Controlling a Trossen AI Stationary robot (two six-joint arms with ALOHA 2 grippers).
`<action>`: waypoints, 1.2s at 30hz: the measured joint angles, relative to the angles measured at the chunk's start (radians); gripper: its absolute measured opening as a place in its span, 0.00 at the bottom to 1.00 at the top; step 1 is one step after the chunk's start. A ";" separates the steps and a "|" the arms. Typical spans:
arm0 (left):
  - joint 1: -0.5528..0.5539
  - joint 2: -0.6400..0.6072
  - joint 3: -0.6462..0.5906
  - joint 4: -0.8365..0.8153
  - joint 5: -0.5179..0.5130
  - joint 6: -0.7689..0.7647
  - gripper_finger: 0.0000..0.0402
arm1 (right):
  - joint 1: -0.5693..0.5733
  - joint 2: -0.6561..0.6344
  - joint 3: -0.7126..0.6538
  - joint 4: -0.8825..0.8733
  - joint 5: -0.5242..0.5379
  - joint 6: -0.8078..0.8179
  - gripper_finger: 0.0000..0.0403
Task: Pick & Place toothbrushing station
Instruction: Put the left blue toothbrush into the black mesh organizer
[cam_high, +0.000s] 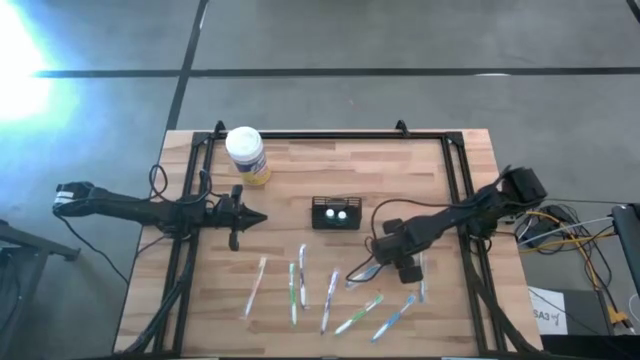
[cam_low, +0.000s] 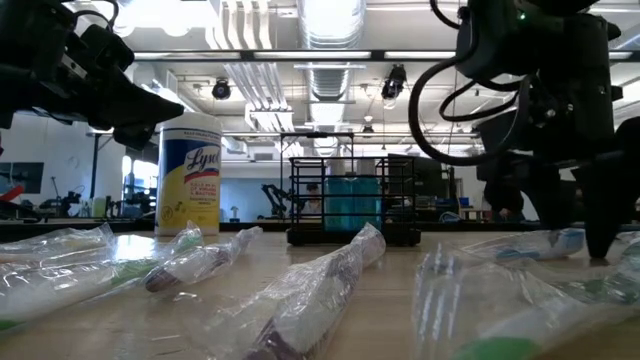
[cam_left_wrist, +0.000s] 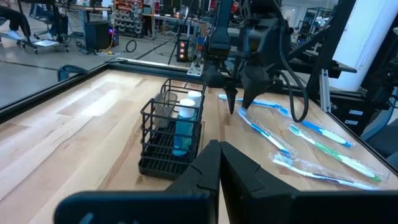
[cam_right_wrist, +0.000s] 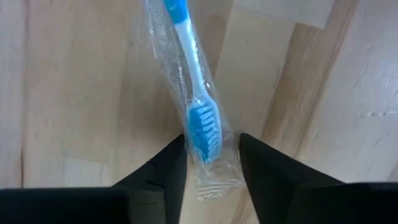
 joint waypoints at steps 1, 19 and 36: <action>0.000 0.000 0.000 0.000 0.000 0.000 0.02 | 0.000 0.002 0.009 -0.015 0.005 0.000 0.31; 0.000 -0.001 0.009 0.049 0.001 -0.166 0.02 | 0.010 -0.049 0.334 -0.375 0.262 -0.056 0.02; -0.006 0.147 0.220 0.051 0.066 -0.235 0.27 | 0.031 -0.048 0.697 -0.283 0.745 -0.374 0.02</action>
